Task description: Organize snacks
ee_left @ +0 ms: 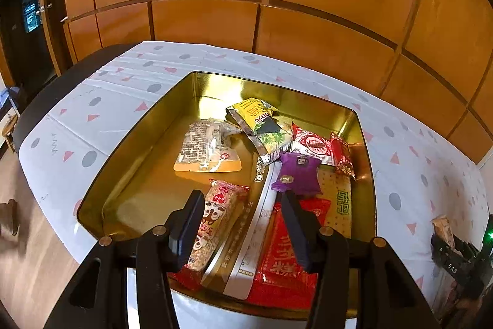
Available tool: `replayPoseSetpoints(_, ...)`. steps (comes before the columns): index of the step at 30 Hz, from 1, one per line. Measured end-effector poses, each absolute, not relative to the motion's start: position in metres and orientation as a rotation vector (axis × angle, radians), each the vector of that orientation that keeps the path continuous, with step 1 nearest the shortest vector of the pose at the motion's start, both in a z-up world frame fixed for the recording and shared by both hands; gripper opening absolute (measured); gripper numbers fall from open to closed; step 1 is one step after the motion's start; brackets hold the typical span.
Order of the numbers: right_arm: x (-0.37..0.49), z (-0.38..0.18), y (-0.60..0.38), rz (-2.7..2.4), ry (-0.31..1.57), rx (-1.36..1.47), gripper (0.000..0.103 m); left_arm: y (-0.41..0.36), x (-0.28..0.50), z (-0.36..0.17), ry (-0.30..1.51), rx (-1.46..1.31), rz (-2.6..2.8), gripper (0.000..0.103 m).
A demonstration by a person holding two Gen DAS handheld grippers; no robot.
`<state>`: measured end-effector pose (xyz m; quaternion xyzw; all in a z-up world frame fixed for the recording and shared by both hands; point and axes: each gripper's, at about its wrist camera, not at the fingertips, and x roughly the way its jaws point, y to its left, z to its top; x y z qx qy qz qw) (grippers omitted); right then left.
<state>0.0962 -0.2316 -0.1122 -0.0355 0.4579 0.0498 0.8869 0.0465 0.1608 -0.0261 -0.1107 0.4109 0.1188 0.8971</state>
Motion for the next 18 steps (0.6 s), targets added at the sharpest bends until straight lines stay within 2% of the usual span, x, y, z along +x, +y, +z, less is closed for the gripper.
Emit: replayPoseSetpoints(18,0.083,-0.109,-0.236,0.093,0.992,-0.091,0.06,0.164,0.023,-0.024,0.832,-0.222,0.25,0.052)
